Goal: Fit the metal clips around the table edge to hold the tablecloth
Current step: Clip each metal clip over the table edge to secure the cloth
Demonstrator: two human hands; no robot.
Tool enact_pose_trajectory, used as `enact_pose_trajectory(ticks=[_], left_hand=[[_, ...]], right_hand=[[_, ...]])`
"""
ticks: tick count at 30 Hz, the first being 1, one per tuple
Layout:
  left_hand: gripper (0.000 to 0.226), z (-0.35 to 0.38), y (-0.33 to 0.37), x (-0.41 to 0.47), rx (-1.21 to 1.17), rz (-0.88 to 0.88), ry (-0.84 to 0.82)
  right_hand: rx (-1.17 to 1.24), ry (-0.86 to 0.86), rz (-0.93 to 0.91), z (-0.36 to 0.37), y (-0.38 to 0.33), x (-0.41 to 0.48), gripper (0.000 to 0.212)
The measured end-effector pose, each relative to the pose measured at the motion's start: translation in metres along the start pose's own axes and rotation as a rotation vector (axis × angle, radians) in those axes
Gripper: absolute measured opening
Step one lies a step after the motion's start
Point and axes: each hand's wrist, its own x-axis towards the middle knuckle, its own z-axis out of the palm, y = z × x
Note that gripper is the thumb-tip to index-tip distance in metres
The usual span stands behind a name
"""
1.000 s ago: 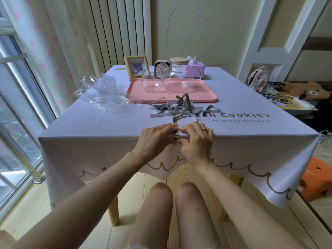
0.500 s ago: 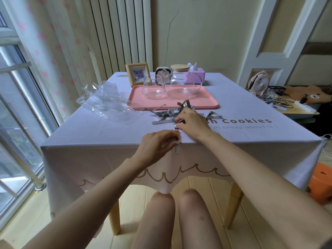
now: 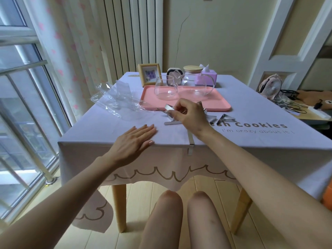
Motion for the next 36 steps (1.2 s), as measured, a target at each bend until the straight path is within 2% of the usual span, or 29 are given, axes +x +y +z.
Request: enact_pose_trajectory(ticks=[3,6,8,12,16,20,30,36], left_hand=[[0.076,-0.004,-0.007,-0.013,0.061,0.015,0.015],[0.090,-0.018,-0.011,-0.017,-0.019,-0.060,-0.057],[0.081,-0.026,-0.005,-0.006,-0.080,-0.117,-0.081],[0.054,-0.015,0.005,0.025,-0.036,-0.101,-0.149],[0.054,-0.008,-0.012,0.023,0.009,-0.180,-0.257],[0.052,-0.019,-0.029,-0.005,0.027,-0.251,-0.220],[0.051,-0.035,-0.078,-0.060,0.049,-0.378,-0.156],[0.064,-0.046,-0.116,-0.088,0.059,-0.465,-0.166]], right_hand=[[0.068,-0.024,0.016,0.020,-0.016,-0.002,0.021],[0.117,0.001,0.035,0.037,-0.025,-0.002,0.013],[0.143,0.050,0.052,0.048,-0.030,0.000,0.007],[0.170,0.095,0.080,0.063,-0.039,0.003,0.019],[0.113,0.069,0.065,0.069,-0.041,0.004,0.019],[0.158,0.062,0.132,0.083,-0.042,0.003,0.026],[0.350,-0.047,0.209,0.125,-0.057,-0.013,0.013],[0.391,-0.046,0.240,0.143,-0.066,-0.024,0.017]])
